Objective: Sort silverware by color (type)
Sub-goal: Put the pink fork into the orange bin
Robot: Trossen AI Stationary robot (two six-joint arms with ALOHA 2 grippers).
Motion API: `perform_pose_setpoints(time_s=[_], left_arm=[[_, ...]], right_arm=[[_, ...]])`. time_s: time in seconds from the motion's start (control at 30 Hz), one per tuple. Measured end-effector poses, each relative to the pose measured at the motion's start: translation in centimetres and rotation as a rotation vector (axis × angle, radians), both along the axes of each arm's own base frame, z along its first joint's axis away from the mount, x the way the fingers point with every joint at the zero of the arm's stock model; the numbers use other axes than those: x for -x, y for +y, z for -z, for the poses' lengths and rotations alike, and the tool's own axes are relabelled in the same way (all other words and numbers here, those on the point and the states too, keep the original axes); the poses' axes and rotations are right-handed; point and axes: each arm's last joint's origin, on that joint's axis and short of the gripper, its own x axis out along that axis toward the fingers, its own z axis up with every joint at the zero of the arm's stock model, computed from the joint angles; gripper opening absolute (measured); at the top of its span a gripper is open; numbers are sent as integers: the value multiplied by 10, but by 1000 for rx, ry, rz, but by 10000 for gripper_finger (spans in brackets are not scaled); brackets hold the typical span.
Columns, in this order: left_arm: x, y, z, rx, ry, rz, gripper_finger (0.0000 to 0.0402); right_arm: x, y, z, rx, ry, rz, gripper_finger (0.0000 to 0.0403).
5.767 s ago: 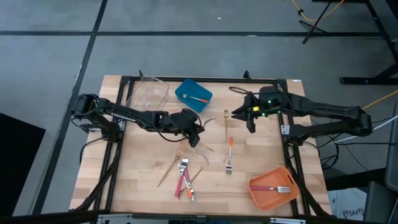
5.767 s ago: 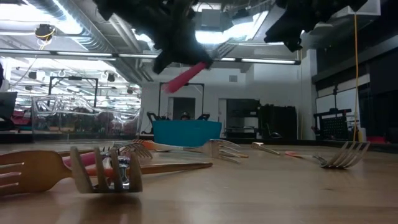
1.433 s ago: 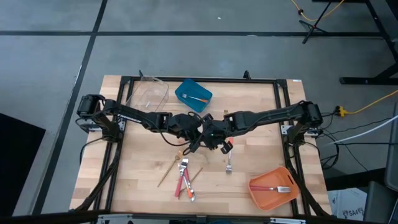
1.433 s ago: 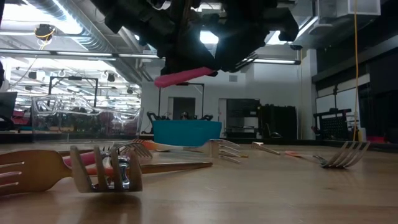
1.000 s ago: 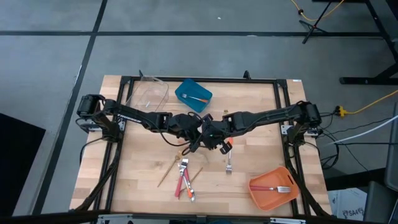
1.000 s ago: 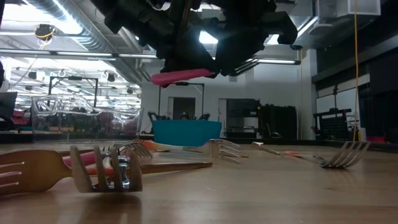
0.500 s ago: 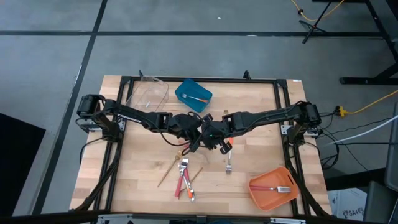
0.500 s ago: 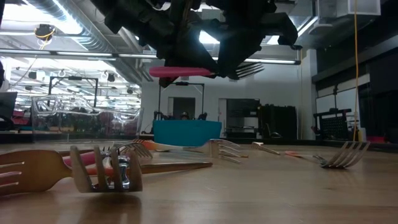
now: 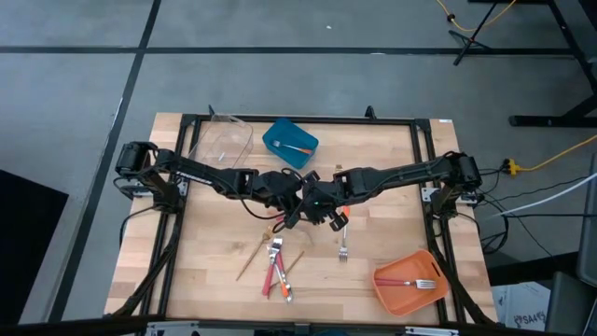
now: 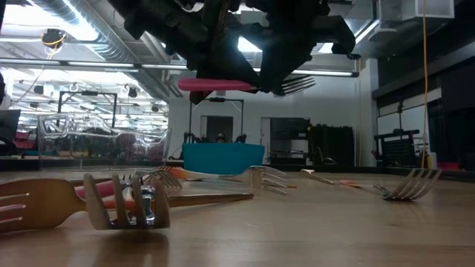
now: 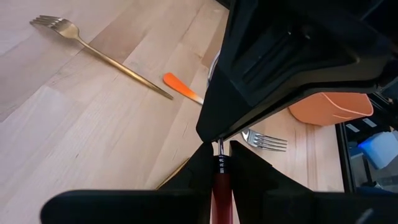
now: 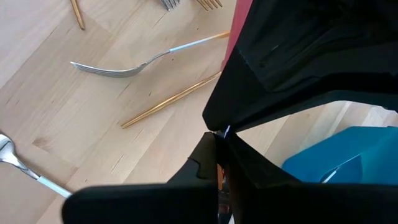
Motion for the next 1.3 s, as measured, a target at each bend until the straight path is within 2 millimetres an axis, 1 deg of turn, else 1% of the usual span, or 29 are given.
perform_pose_setpoints(time_s=[0.53,0.9,1.3], left_arm=[[0,0,0,-4,0,-5,41],[-1,1,-1,-16,-7,-23,42],[0,1,-1,-18,-2,-27,43]], right_arm=[[1,0,0,0,8,2,0],[4,0,2,3,41,4,1],[4,0,2,3,41,3,1]])
